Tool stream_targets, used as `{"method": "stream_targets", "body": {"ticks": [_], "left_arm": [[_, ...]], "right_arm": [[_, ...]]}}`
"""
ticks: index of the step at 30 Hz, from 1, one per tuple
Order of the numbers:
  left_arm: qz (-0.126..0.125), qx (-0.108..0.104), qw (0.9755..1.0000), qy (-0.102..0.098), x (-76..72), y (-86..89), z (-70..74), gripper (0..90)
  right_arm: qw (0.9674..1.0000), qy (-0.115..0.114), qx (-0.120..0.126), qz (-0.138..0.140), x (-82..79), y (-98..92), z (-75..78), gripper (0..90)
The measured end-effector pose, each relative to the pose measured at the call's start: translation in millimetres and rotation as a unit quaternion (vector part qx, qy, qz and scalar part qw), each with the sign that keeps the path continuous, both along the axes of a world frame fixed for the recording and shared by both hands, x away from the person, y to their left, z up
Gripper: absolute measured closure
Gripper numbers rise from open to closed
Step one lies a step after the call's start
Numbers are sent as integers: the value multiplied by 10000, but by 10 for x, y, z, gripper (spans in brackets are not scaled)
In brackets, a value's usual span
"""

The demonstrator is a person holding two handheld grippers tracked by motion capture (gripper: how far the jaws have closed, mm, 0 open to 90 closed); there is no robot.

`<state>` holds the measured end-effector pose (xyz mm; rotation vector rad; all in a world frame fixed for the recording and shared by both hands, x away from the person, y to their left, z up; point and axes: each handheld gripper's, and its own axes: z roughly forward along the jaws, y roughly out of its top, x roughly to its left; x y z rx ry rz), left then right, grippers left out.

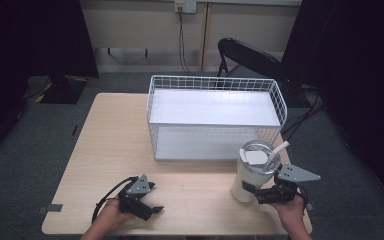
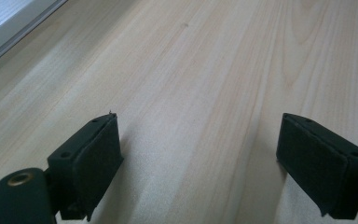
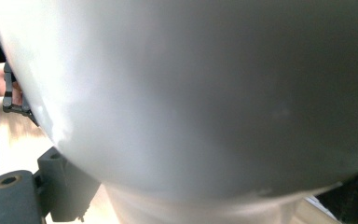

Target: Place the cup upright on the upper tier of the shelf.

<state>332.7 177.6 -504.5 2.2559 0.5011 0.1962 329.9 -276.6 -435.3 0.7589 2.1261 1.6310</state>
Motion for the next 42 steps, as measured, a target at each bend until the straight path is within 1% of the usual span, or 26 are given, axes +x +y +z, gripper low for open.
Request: {"method": "stream_targets", "body": {"ticks": [2,4,6,7,8,10,13,16,17,20,21,22,23,24,26,27,29,30,31,34,35,38,39,42], "left_arm": [[2,4,10000,1,0,1,0,130],[0,0,10000,-1,0,0,0,131],[1,3,10000,0,0,0,0,130],[0,0,10000,0,0,0,0,130],[-1,1,10000,1,0,0,0,130],[2,2,10000,2,0,0,0,131],[-1,2,10000,-1,0,0,0,130],[-2,2,10000,-1,0,0,0,131],[-2,2,10000,-1,0,0,0,130],[-1,6,10000,1,0,1,1,130],[-1,6,10000,1,0,1,1,130],[0,6,10000,2,0,1,1,130],[0,6,10000,2,0,1,1,130],[-1,9,10000,1,0,1,1,130],[0,6,10000,3,0,1,1,130],[1,9,10000,4,0,1,1,131],[-1,4,10000,0,0,0,0,130],[1,6,10000,2,0,1,1,130],[1,6,10000,2,0,1,1,131],[0,8,10000,2,0,1,1,130],[0,8,10000,2,0,1,1,131],[0,10,10000,2,0,1,1,130],[0,10,10000,2,0,1,1,130],[0,10,10000,3,0,1,1,130]], "right_arm": [[10000,34,10,17,15,-2,58,91],[10000,54,10,14,20,-3,78,91],[10000,59,-15,28,32,1,120,91],[10000,40,-50,35,40,6,167,91],[10000,40,-50,35,40,6,167,91],[10000,56,-54,59,58,12,234,91],[9999,47,-55,82,72,18,277,91],[9999,77,-6,73,101,16,360,91],[9999,77,-6,73,101,16,360,91],[9999,95,-10,62,130,7,442,92],[9999,95,-10,62,130,7,442,92],[9999,103,-11,72,145,1,486,92],[9999,103,-11,72,145,1,486,92],[9999,98,7,48,155,-6,532,91],[9999,112,29,50,164,-14,555,92],[9999,124,66,34,177,-26,600,92],[9999,117,70,36,186,-32,622,91],[9999,113,58,36,198,-42,668,91],[9999,113,58,36,198,-42,668,91],[9999,132,61,31,225,-56,747,91],[9999,132,61,31,225,-56,747,91],[9999,123,48,48,240,-56,822,92],[9999,123,48,48,240,-56,822,92],[9998,151,83,100,254,-43,892,92]]}}
